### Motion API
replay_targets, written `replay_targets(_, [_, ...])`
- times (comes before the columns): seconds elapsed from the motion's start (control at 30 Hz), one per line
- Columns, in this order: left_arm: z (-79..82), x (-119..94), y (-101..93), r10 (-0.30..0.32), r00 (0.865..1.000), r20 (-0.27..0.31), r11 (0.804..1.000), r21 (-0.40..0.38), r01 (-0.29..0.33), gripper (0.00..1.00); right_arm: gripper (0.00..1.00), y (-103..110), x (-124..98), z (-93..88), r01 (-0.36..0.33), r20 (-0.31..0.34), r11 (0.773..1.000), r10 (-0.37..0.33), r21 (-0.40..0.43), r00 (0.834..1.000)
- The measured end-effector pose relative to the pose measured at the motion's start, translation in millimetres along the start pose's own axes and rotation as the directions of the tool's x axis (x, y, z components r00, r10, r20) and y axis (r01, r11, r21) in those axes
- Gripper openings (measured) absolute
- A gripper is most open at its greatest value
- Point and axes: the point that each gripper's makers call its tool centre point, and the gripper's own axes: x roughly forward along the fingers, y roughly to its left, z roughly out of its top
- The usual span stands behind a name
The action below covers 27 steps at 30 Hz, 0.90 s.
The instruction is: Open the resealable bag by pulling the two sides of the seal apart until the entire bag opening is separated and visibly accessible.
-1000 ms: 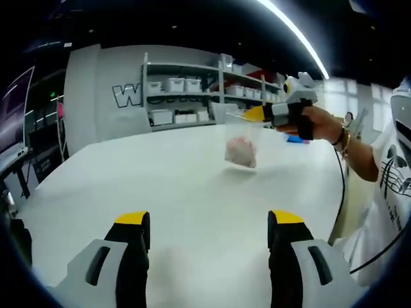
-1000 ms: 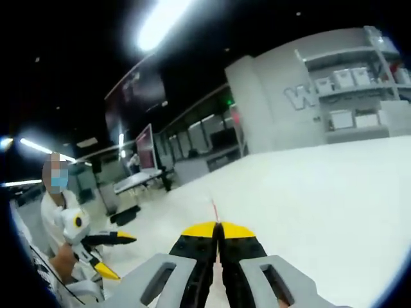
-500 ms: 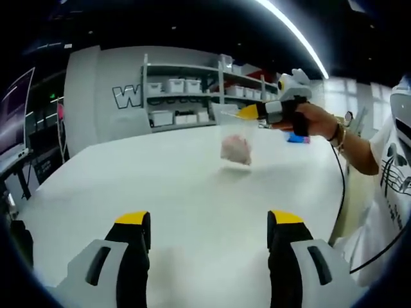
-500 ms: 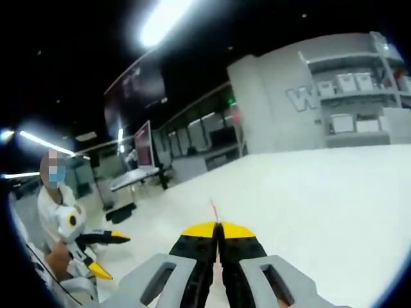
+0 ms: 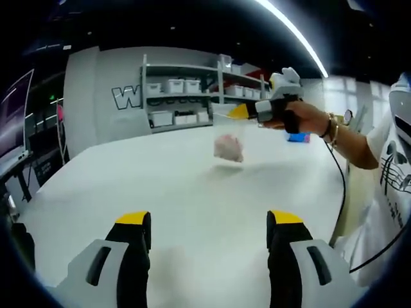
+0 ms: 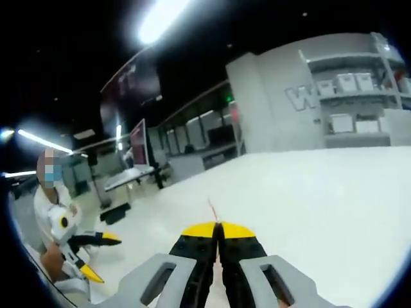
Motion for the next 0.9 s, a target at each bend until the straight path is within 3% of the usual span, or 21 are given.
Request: replay_targets(0.9, [-0.6, -3, 2.0, 0.009, 1.0, 0.001, 1.0, 0.018, -0.009, 0.7, 0.0, -19, 36, 10.2, 0.029, -0.015, 0.999, -0.029, -0.022, 0.999])
